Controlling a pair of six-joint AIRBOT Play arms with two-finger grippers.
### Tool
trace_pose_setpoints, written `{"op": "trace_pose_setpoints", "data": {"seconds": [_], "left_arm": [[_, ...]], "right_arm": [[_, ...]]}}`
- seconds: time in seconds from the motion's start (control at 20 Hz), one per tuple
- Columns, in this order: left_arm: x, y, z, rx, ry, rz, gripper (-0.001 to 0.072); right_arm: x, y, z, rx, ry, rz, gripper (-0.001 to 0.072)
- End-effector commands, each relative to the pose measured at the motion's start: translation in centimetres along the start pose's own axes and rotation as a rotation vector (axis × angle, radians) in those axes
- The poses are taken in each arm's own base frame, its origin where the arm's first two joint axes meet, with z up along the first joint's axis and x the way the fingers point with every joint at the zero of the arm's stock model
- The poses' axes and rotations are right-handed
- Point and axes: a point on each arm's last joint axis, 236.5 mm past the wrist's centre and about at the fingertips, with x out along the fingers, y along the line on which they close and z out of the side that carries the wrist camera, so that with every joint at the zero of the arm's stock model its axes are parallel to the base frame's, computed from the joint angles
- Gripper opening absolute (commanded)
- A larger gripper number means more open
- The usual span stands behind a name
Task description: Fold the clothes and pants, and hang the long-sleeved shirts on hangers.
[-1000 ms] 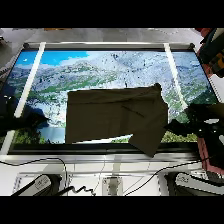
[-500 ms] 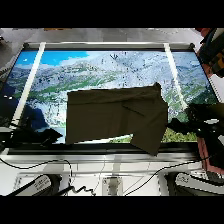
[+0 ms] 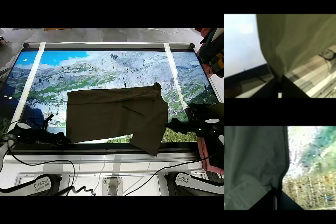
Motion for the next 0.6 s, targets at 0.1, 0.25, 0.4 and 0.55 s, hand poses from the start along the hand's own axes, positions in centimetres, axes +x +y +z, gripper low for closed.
{"op": "trace_pose_setpoints", "data": {"seconds": [0.1, 0.25, 0.4, 0.55], "left_arm": [[-3.7, -2.5, 6.9, 0.08, -0.179, -0.01, 0.0017], [-11.5, -9.5, 13.3, 0.223, -0.409, -0.102, 0.0017], [-23.1, -20.1, 16.8, 0.447, -0.741, -0.196, 0.0017], [-34.4, -29.1, 15.0, 0.65, -1.075, -0.16, 0.0018]], "right_arm": [[-2.7, 4.6, 1.2, -0.069, -0.008, 0.115, 0.001], [-8.0, 9.5, 4.6, -0.21, -0.181, 0.133, 0.0009], [-16.6, 17.1, 7.4, -0.417, -0.441, 0.141, 0.0009], [-26.5, 26.3, 7.6, -0.617, -0.741, 0.177, 0.0009]]}}
